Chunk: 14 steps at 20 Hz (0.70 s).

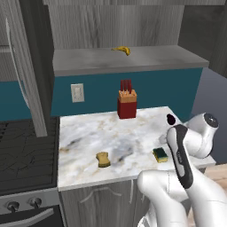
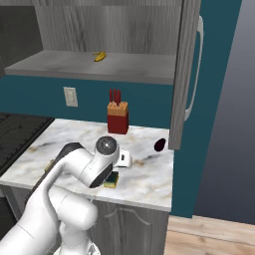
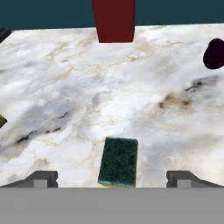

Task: Pick the sponge and sponge from the cabinet and place them on the counter.

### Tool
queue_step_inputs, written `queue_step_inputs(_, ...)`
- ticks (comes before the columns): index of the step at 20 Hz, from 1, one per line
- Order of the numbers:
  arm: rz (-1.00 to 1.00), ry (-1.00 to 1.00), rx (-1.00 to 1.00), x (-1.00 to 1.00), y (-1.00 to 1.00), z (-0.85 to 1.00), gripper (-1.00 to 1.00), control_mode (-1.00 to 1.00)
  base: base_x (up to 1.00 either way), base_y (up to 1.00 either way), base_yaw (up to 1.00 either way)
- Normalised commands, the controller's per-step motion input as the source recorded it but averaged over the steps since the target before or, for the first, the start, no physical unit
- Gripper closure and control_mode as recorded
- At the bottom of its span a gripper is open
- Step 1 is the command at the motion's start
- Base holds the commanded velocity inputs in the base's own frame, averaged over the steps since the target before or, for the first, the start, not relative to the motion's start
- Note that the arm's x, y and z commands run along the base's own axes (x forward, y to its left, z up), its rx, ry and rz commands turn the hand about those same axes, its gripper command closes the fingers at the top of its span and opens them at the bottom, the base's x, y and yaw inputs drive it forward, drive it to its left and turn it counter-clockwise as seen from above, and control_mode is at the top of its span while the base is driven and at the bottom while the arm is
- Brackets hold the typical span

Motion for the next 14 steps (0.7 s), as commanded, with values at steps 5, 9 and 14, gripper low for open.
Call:
queue_step_inputs(5,0.06,-0.16,0.0,-0.26,0.12,0.76,-1.0,-1.0,0.0,0.0,0.0)
queue_step_inputs(9,0.06,-0.11,0.0,-0.23,0.05,0.76,-1.0,-1.0,0.0,0.0,0.0)
queue_step_inputs(14,0.06,0.02,0.0,-0.09,0.03,0.61,-1.0,-1.0,0.0,0.0,0.0)
